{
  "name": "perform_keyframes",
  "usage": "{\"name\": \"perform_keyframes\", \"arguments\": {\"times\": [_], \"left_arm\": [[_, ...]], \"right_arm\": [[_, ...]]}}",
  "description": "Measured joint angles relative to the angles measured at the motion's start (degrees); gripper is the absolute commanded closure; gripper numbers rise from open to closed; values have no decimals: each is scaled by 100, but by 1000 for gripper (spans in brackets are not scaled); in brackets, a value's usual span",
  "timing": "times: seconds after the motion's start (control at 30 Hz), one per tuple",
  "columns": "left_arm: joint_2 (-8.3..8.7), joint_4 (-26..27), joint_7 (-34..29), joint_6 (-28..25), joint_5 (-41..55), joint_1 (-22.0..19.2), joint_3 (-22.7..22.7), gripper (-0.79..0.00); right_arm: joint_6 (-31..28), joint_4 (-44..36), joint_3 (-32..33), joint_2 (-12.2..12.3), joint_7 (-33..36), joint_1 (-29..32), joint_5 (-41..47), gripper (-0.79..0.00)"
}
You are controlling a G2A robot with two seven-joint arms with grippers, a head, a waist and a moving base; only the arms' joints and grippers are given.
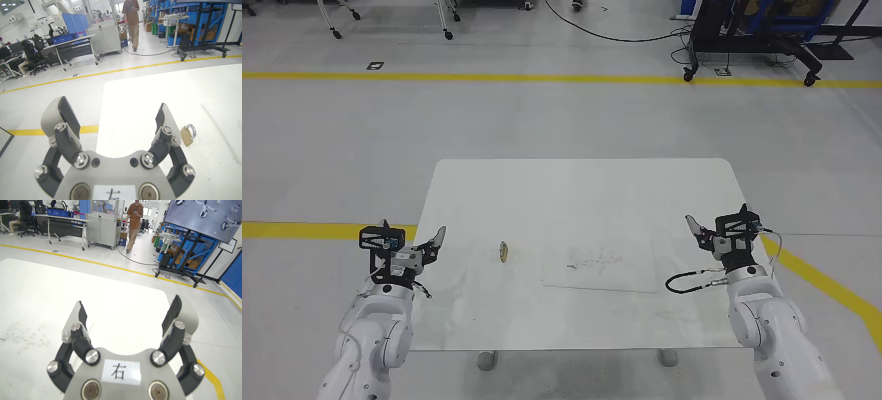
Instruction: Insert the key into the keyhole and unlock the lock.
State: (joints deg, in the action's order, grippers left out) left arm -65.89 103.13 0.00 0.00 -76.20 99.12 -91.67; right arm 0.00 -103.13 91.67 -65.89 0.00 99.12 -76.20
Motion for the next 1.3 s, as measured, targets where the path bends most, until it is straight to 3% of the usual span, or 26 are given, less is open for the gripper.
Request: {"name": "perform_keyframes", "arguments": {"times": [0.3,0.5,1.1,1.3], "left_arm": [[0,0,0,0,0,0,0,-785],[0,0,0,0,0,0,0,-785],[0,0,0,0,0,0,0,-785],[0,0,0,0,0,0,0,-785]], "right_arm": [[-51,-11,-47,-1,6,-16,-11,-785],[-755,276,-722,-45,376,-505,-45,-785],[-747,382,-934,-68,444,-662,-143,-785],[-1417,859,-1796,-149,876,-1361,-551,-785]]}}
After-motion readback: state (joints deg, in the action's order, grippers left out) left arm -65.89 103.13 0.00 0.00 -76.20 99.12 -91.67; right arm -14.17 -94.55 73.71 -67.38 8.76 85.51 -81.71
